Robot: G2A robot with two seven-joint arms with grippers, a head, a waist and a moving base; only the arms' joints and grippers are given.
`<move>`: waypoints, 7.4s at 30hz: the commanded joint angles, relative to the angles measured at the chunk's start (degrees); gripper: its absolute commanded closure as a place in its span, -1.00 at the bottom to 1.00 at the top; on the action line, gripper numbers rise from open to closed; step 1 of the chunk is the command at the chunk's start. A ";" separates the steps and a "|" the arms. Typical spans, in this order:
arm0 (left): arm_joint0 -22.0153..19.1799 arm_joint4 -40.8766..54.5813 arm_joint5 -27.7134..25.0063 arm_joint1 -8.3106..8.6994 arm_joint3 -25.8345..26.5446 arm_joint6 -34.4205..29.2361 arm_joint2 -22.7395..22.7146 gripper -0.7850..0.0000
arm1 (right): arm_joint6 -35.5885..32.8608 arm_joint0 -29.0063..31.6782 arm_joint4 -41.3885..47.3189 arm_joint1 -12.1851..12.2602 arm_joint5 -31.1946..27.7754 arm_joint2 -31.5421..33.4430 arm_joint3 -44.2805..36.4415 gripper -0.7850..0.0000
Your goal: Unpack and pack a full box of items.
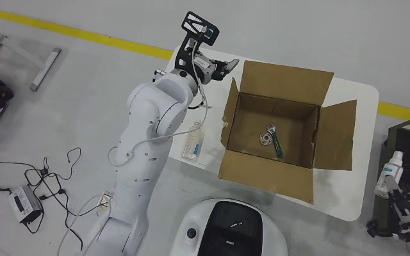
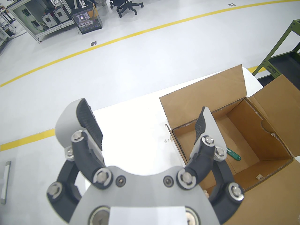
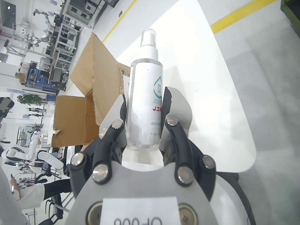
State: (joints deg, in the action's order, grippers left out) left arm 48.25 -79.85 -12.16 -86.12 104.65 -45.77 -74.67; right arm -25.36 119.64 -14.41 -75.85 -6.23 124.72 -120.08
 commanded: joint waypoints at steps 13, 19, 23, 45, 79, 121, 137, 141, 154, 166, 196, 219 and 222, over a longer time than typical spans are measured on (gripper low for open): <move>0.00 0.00 0.00 0.00 0.00 0.00 0.00 -1.00 | -0.53 -3.30 -11.16 -0.05 0.76 -12.30 12.29 1.00; 0.00 0.00 0.00 0.00 0.00 0.00 0.00 -1.00 | -2.49 -6.46 -19.54 0.31 4.27 -16.36 13.49 1.00; 0.00 0.00 0.00 0.00 0.00 0.00 0.00 -1.00 | -4.30 -6.97 -25.20 0.57 6.28 -18.35 12.86 1.00; 0.00 0.00 0.00 0.00 0.00 0.00 0.00 -1.00 | -4.23 -7.68 -31.29 0.94 10.49 -21.48 14.73 1.00; 0.00 0.00 0.00 0.00 0.00 0.00 0.00 -1.00 | -5.88 -7.44 -34.88 1.58 12.54 -22.82 12.73 1.00; 0.00 0.00 0.00 0.00 0.00 0.00 0.00 -1.00 | 0.81 -0.39 -18.04 1.17 18.10 -6.93 -7.18 0.13; 0.00 0.00 0.00 0.00 0.00 0.00 0.00 -1.00 | -6.54 -15.38 -13.44 4.01 0.28 3.27 -14.57 1.00; 0.00 0.00 0.00 0.00 0.00 0.00 0.00 -1.00 | -11.37 -21.79 -18.55 5.13 0.49 -3.67 -14.57 1.00; 0.89 -1.30 1.15 0.13 -0.32 1.70 -0.46 -1.00 | -15.06 -25.08 -26.15 5.62 5.27 -11.20 -14.57 1.00; 2.15 -17.87 6.04 1.22 -5.65 14.37 -1.70 -1.00 | -21.16 -33.06 -47.76 6.59 3.28 -29.58 -14.57 1.00; 0.35 -16.46 6.58 1.21 -5.77 15.20 -2.23 -1.00 | -35.78 -47.86 -71.90 4.95 8.09 -55.56 5.11 1.00; 0.35 -16.46 6.58 1.21 -5.77 15.20 -2.23 -1.00 | -42.04 -68.38 -68.98 0.39 5.86 -68.20 38.50 0.09; 0.35 -16.46 6.58 1.21 -5.77 15.20 -2.23 -1.00 | -41.39 -68.55 -68.65 0.12 5.93 -68.40 39.17 -0.29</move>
State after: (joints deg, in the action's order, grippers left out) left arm 48.60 -96.31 -5.58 -84.91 98.88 -30.57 -76.90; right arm -67.03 51.08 -83.28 -75.67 -0.26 56.35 -81.01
